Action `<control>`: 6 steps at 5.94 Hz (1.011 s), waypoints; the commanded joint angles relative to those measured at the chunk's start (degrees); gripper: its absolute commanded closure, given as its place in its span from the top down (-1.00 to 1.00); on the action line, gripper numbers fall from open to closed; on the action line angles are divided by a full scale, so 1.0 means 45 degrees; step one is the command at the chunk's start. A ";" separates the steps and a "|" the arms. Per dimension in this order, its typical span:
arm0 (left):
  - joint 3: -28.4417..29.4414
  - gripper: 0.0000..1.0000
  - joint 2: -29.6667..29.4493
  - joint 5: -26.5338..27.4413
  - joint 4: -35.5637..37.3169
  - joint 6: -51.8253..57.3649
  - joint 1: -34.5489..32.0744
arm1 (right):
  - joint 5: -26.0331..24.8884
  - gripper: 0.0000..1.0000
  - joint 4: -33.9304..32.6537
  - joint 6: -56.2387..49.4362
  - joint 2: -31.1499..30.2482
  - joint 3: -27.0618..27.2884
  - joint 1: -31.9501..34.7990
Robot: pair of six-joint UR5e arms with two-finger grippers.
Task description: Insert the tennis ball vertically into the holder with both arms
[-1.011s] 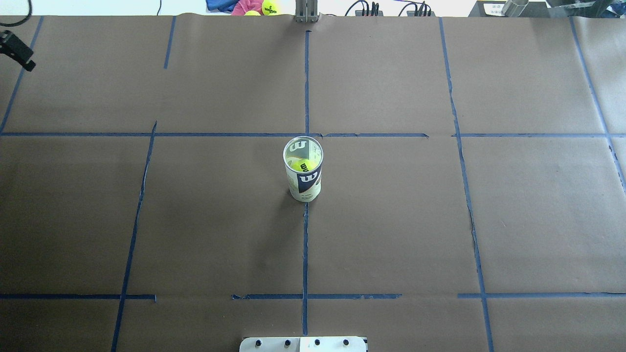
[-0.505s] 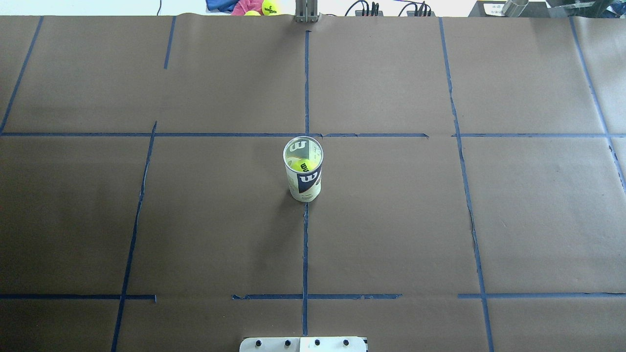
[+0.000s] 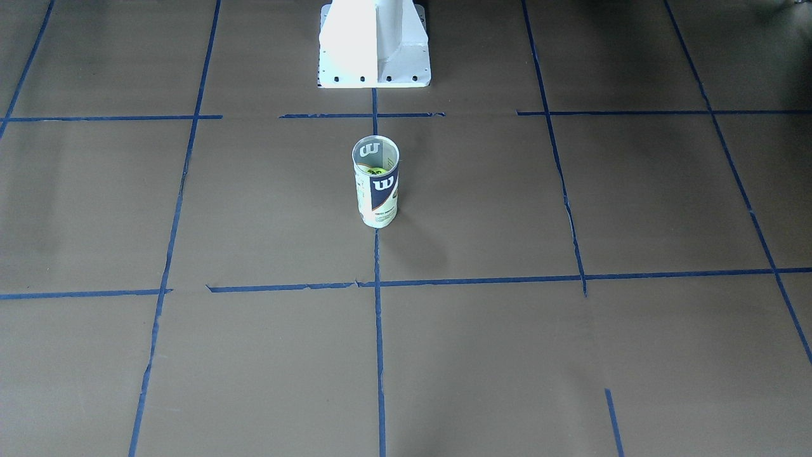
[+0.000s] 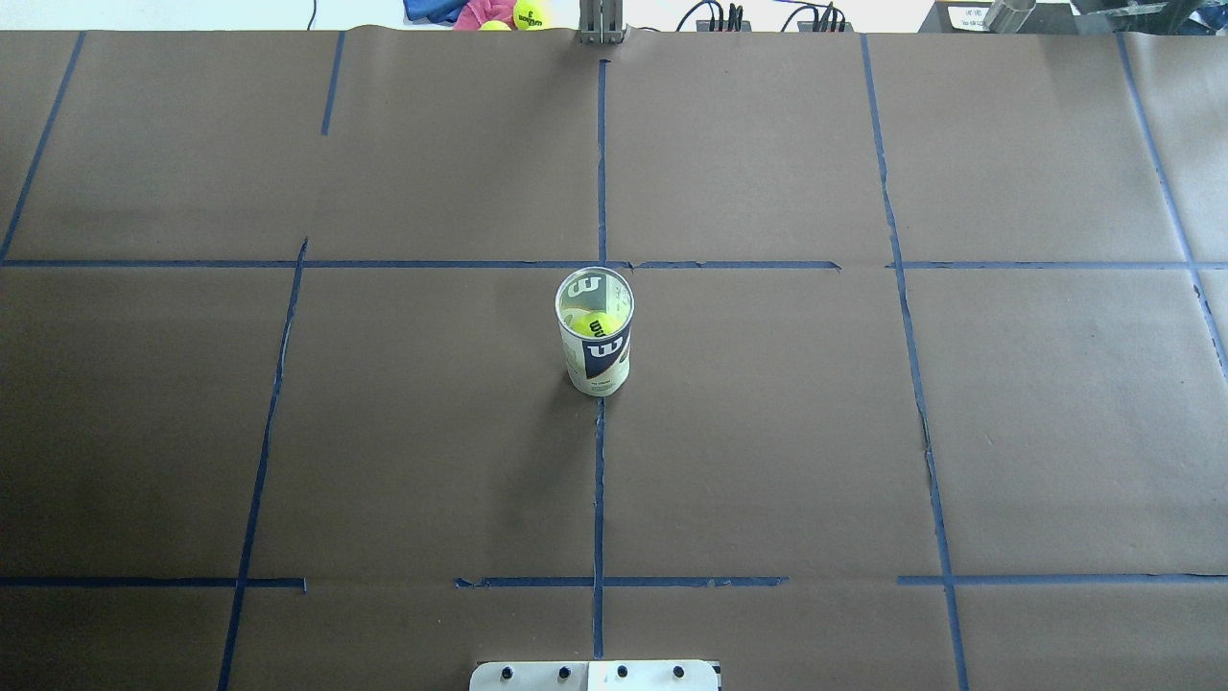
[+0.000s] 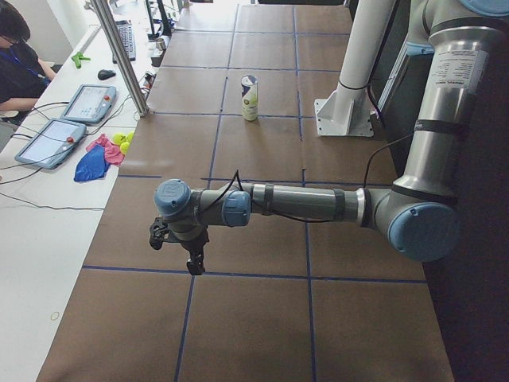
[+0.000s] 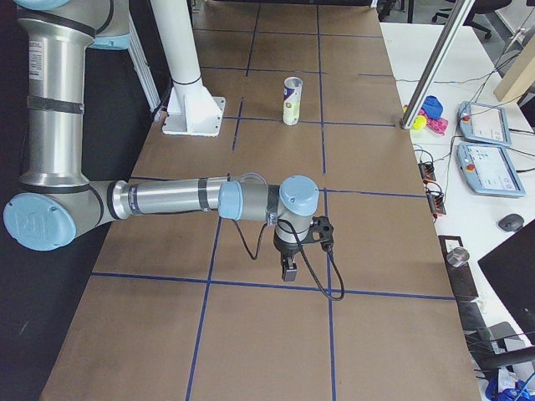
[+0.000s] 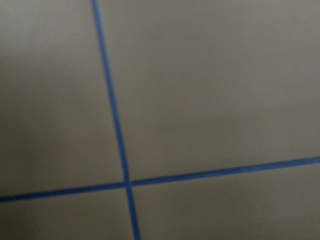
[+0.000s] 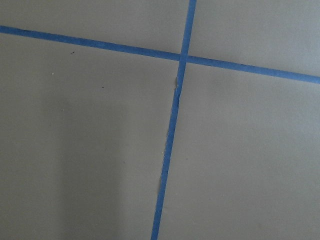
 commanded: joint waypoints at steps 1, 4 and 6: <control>-0.1007 1.00 0.1208 -0.0079 -0.0193 0.0275 -0.0094 | -0.0021 1.00 0.1251 0.0087 -0.0093 -0.0579 0.0001; -0.1047 1.00 0.1154 -0.0059 -0.0214 0.0256 -0.0055 | 0.0057 1.00 0.1534 0.0029 0.0003 -0.1033 0.0001; -0.1105 1.00 0.1135 -0.0059 -0.0214 0.0275 -0.0055 | 0.0115 1.00 0.1534 0.0049 -0.0016 -0.1014 0.0001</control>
